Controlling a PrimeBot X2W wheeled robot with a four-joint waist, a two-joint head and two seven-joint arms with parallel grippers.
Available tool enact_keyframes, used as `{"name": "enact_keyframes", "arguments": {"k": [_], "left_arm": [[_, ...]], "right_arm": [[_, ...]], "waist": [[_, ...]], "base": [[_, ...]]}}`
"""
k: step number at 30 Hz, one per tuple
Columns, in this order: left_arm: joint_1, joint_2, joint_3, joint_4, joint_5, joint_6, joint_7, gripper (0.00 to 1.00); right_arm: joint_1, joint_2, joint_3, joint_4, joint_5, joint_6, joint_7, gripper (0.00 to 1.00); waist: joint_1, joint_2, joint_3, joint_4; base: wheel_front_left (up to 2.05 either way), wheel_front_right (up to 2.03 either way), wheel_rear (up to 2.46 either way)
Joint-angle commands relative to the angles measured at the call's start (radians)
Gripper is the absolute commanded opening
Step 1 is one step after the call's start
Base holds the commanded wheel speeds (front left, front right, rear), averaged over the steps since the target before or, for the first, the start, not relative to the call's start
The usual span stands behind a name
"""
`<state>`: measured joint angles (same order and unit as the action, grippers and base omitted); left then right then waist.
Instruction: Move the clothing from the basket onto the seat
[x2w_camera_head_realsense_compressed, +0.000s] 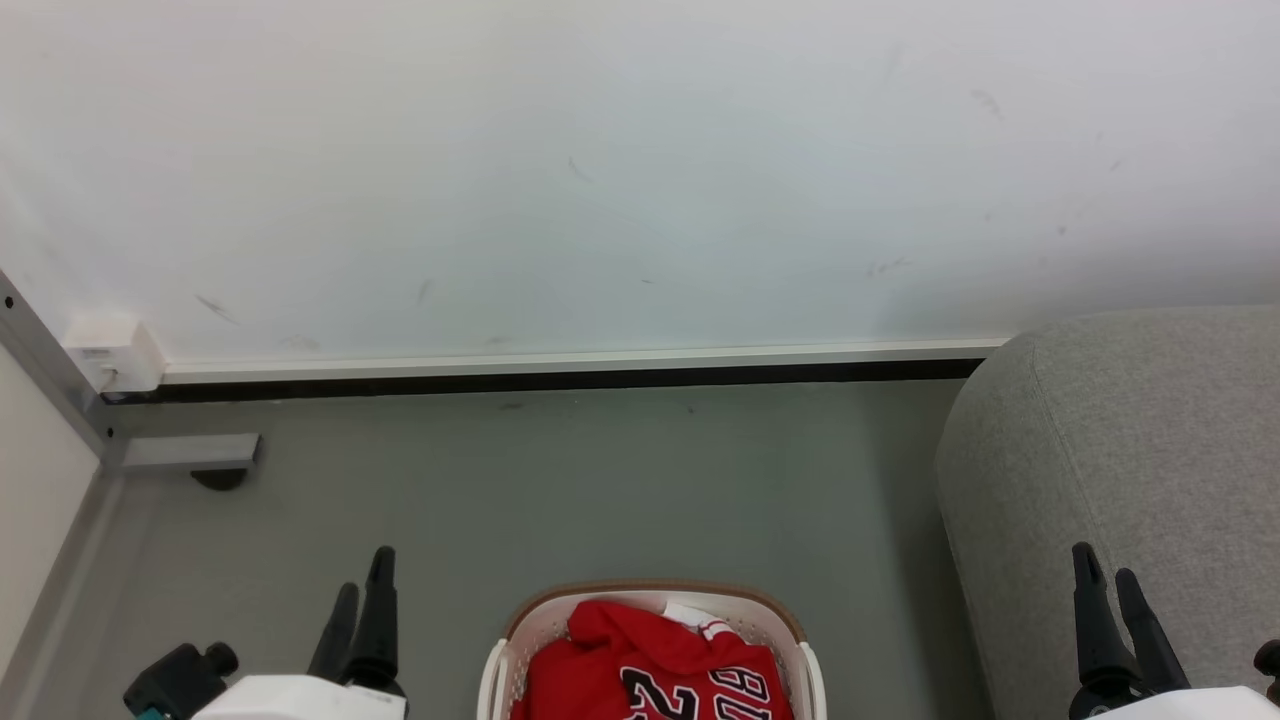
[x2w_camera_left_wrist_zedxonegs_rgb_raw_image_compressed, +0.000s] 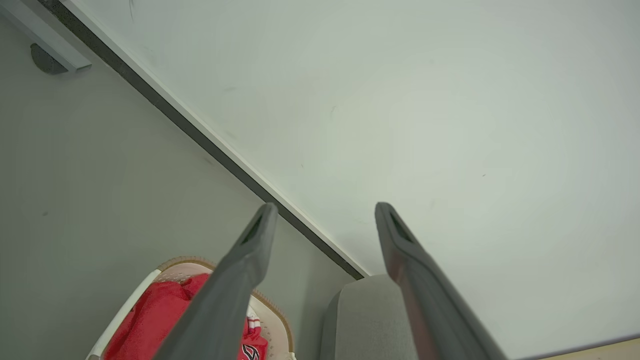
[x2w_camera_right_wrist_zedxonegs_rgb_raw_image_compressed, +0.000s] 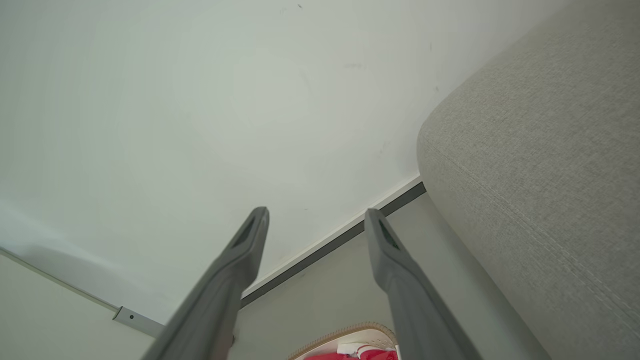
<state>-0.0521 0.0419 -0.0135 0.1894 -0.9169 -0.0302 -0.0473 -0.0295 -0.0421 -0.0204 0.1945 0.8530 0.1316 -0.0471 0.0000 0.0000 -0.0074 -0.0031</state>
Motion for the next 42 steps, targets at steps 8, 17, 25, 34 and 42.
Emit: {"name": "enact_keyframes", "arguments": {"k": [8,17,25,34,42], "left_arm": [[0.006,0.013,-0.022,-0.026,0.148,0.015,-0.037,1.0],[0.014,0.024,-0.049,-0.036,0.276,0.038,-0.067,1.0],[0.022,0.033,-0.071,-0.041,0.372,0.057,-0.088,1.0],[0.026,0.041,-0.09,-0.043,0.461,0.072,-0.11,1.0],[0.032,0.051,-0.108,-0.043,0.541,0.086,-0.13,1.0]], "right_arm": [[0.004,-0.009,0.006,-0.027,-0.145,-0.001,-0.038,1.0],[0.008,-0.01,0.022,-0.029,-0.266,-0.001,-0.065,1.0],[0.012,-0.013,0.038,-0.026,-0.362,-0.001,-0.089,1.0],[0.018,-0.013,0.039,-0.019,-0.434,-0.001,-0.11,1.0],[0.022,-0.012,0.033,-0.015,-0.497,-0.001,-0.13,1.0]], "waist": [[0.0,0.0,-0.001,-0.002],[0.0,0.0,-0.003,-0.002],[0.0,0.0,-0.003,-0.004],[0.0,0.0,-0.002,-0.005],[0.0,0.0,0.0,-0.009]], "base": [[0.0,0.0,0.0],[0.0,0.0,0.0],[0.0,0.0,0.0],[0.0,0.0,0.0],[0.0,0.0,0.0]]}}
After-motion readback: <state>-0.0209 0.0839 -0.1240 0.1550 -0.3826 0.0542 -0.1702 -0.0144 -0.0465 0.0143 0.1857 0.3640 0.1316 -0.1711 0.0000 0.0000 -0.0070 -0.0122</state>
